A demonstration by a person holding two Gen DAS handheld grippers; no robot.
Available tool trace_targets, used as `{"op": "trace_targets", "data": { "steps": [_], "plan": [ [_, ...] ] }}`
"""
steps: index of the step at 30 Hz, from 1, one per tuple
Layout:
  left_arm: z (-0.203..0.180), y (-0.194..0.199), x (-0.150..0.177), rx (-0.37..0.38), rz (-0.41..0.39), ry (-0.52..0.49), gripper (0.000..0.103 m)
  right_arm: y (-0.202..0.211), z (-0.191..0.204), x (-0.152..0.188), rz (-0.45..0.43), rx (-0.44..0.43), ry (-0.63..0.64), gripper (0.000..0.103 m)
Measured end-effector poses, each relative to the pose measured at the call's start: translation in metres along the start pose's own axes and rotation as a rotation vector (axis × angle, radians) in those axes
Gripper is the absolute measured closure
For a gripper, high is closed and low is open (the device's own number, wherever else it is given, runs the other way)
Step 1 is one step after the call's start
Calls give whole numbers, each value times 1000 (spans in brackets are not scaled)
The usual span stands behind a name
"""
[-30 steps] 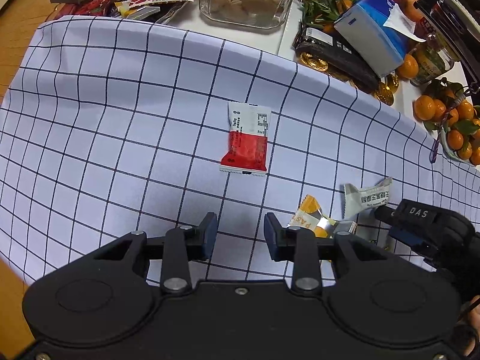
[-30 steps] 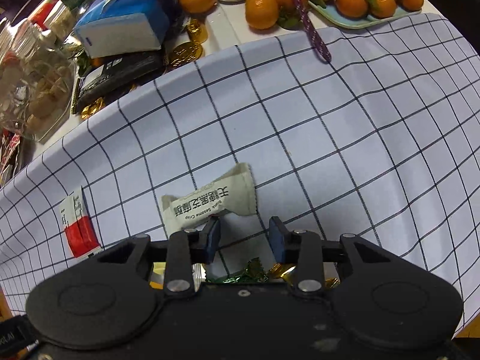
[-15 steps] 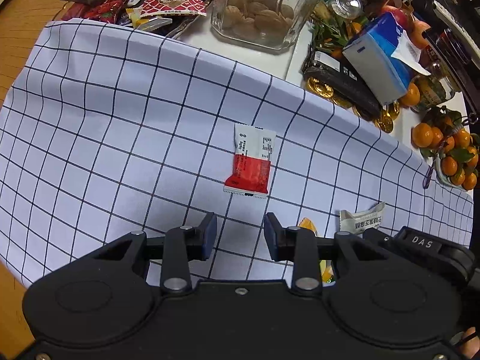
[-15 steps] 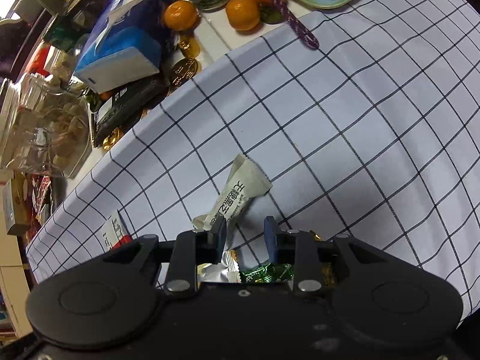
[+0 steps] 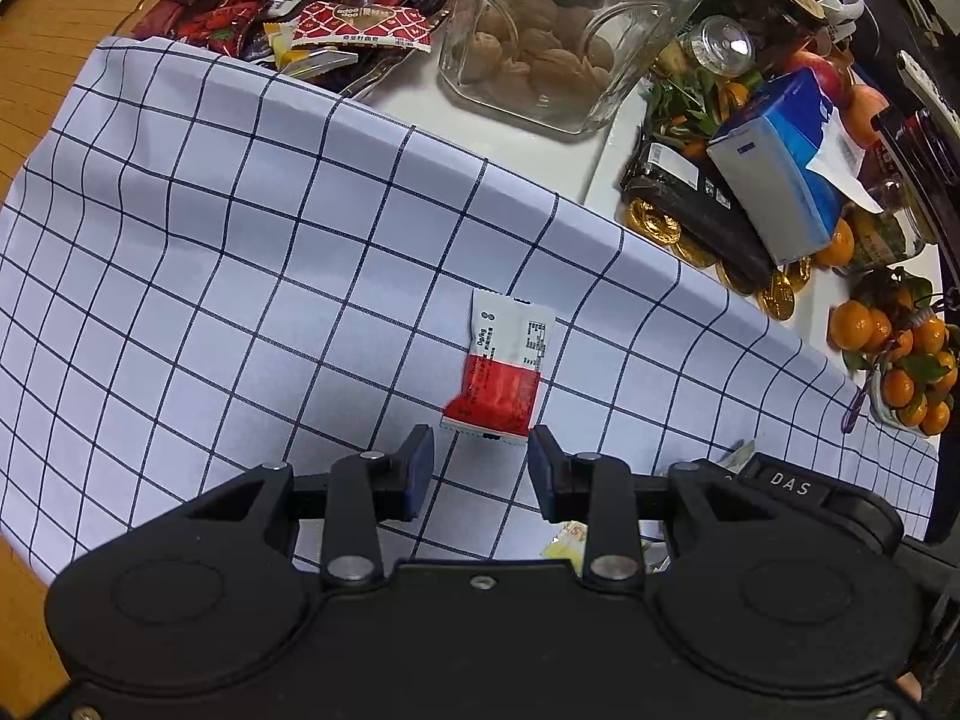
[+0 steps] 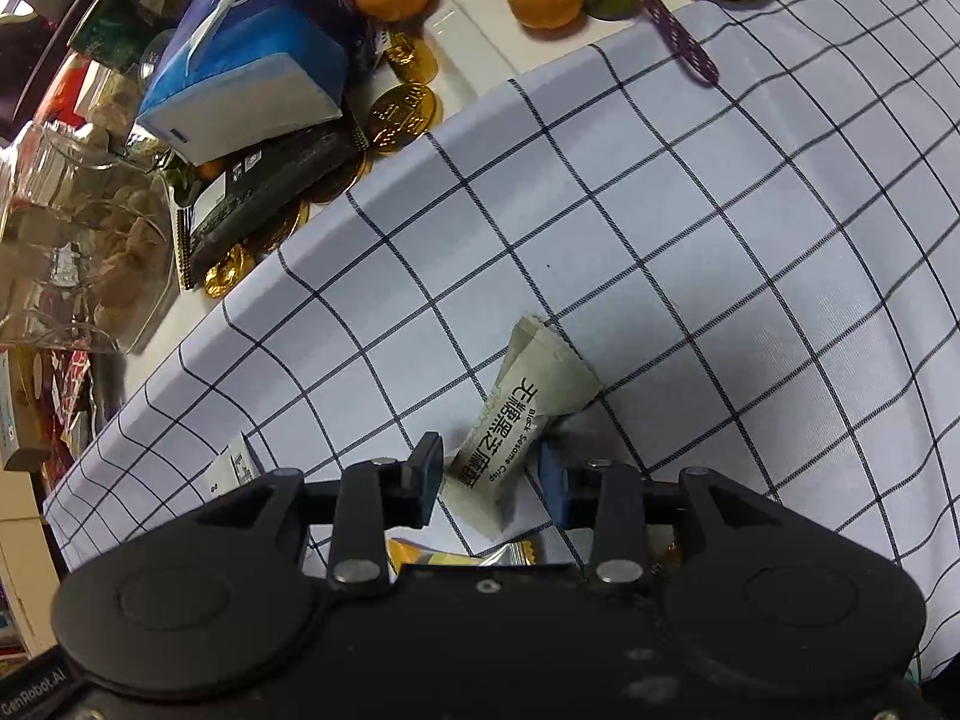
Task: Organize snacks
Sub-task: 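Grasp white sesame-crisp packet with right tool while left tool approaches red-white packet, then grasp red-white packet with left tool and lift both packets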
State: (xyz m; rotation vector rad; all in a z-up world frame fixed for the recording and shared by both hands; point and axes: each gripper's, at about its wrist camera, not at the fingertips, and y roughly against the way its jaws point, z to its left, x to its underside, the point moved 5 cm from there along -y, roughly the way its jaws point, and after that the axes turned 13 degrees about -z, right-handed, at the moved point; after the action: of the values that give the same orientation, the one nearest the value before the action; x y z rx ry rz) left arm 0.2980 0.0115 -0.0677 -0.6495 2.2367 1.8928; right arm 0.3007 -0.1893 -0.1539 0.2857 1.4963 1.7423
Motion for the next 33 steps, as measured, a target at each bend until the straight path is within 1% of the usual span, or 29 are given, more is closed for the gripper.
{"op": "trace_targets", "data": {
  "steps": [5, 7, 10, 13, 17, 19, 24, 26, 29, 33],
  "plan": [
    [-3, -8, 1, -20, -3, -18, 60, -1, 9, 8, -46, 29, 103, 66],
    [-3, -10, 2, -24, -4, -18, 60, -1, 11, 11, -75, 43, 165, 80],
    [-4, -13, 2, -17, -11, -13, 60, 3, 9, 13, -95, 44, 211, 80],
    [-7, -14, -1, -23, -51, -6, 60, 9, 4, 13, -95, 38, 204, 80],
    [-16, -21, -4, -59, -103, -38, 60, 26, -3, 9, -96, 44, 208, 80],
    [-20, -26, -3, -63, -105, -41, 60, 35, -6, 8, -109, 50, 220, 80],
    [-28, -38, 1, -41, -88, -43, 60, 57, -17, 5, -114, 42, 220, 80],
    [-30, -40, 3, -58, -96, -51, 60, 64, -21, 3, -105, 33, 214, 80],
    [-31, -44, 5, -84, -111, -73, 60, 72, -25, 0, -114, 42, 192, 80],
    [-32, -48, 7, -101, -130, -96, 60, 77, -28, -5, -118, 49, 167, 80]
  ]
}}
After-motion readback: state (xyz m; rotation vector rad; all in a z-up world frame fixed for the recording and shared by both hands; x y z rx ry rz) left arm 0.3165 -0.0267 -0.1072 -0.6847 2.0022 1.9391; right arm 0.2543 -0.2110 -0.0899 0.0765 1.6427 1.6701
